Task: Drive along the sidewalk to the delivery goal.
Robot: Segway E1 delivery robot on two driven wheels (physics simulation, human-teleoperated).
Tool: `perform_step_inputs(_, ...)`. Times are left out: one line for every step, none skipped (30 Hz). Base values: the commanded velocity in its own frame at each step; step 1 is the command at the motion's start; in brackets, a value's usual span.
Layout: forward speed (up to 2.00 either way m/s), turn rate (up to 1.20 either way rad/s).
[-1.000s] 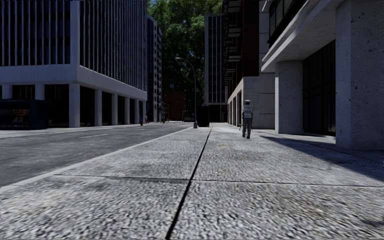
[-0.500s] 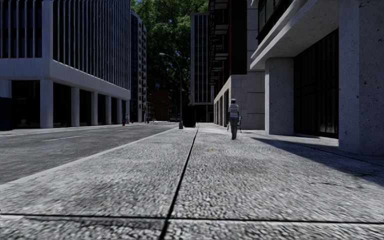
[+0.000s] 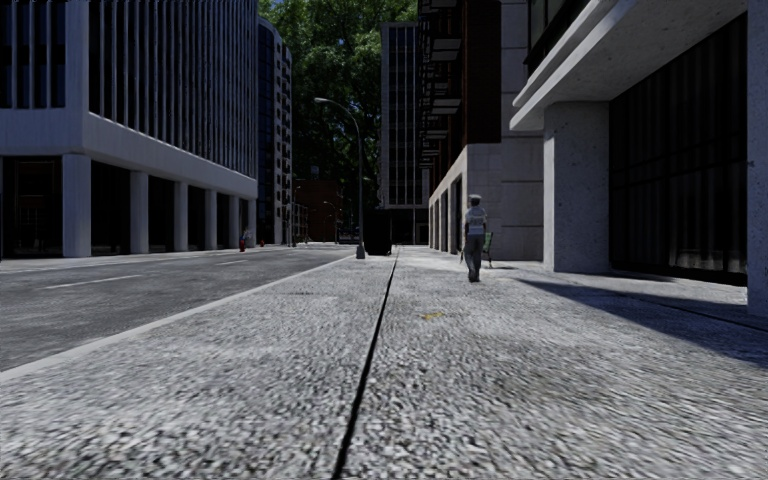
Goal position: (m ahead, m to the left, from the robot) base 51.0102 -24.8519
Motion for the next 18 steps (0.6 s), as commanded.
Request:
perform_step_inputs(1.96, 0.00)
perform_step_inputs(1.96, 0.00)
perform_step_inputs(1.96, 0.00)
perform_step_inputs(1.96, 0.00)
perform_step_inputs(1.96, 0.00)
perform_step_inputs(1.96, 0.00)
perform_step_inputs(1.96, 0.00)
perform_step_inputs(1.96, 0.00)
perform_step_inputs(1.96, 0.00)
perform_step_inputs(1.96, 0.00)
perform_step_inputs(1.96, 0.00)
perform_step_inputs(1.96, 0.00)
perform_step_inputs(1.96, 0.00)
perform_step_inputs(1.96, 0.00)
perform_step_inputs(1.96, 0.00)
perform_step_inputs(1.96, 0.00)
perform_step_inputs(1.96, 0.00)
perform_step_inputs(1.96, 0.00)
